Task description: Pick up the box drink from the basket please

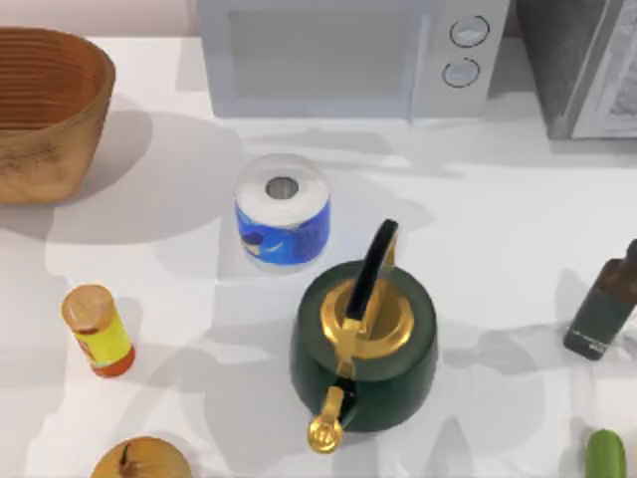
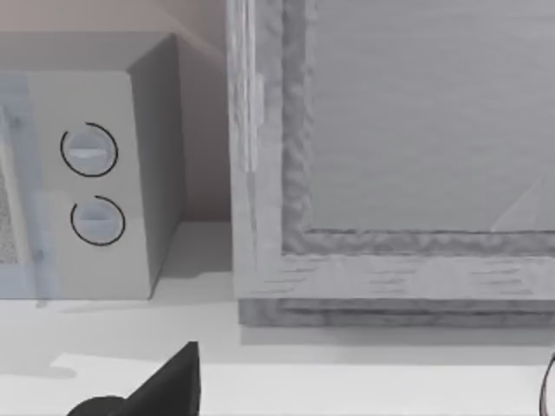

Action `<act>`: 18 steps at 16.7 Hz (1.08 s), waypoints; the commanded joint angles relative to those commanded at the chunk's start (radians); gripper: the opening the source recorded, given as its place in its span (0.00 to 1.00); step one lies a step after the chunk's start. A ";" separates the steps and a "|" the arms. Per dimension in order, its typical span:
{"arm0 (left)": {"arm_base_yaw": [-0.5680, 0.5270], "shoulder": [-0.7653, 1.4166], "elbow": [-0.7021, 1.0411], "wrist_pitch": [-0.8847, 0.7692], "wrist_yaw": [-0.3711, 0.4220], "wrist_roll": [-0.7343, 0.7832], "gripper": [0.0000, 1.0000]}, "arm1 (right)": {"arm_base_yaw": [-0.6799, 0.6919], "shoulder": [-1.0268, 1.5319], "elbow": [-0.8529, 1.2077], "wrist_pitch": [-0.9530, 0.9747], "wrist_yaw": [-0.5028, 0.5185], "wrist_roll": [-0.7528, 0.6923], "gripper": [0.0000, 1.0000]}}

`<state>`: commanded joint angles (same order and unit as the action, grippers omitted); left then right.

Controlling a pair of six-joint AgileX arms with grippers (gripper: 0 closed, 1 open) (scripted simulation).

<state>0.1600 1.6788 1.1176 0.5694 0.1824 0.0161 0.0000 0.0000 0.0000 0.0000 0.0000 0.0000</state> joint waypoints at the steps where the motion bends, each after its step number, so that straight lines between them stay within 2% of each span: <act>1: 0.000 0.000 0.000 0.000 0.000 0.000 0.00 | 0.000 0.000 0.000 0.000 0.000 0.000 1.00; 5: -0.007 -0.083 -0.072 -0.043 -0.013 -0.006 0.00 | 0.000 0.000 0.000 0.000 0.000 0.000 1.00; 9: -0.028 -0.298 -0.218 -0.116 -0.039 -0.007 0.00 | 0.000 0.000 0.000 0.000 0.000 0.000 1.00; 18: -0.101 -1.103 -0.711 -0.363 -0.120 -0.007 0.00 | 0.000 0.000 0.000 0.000 0.000 0.000 1.00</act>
<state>0.0587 0.5760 0.4064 0.2063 0.0624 0.0089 0.0000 0.0000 0.0000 0.0000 0.0000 0.0000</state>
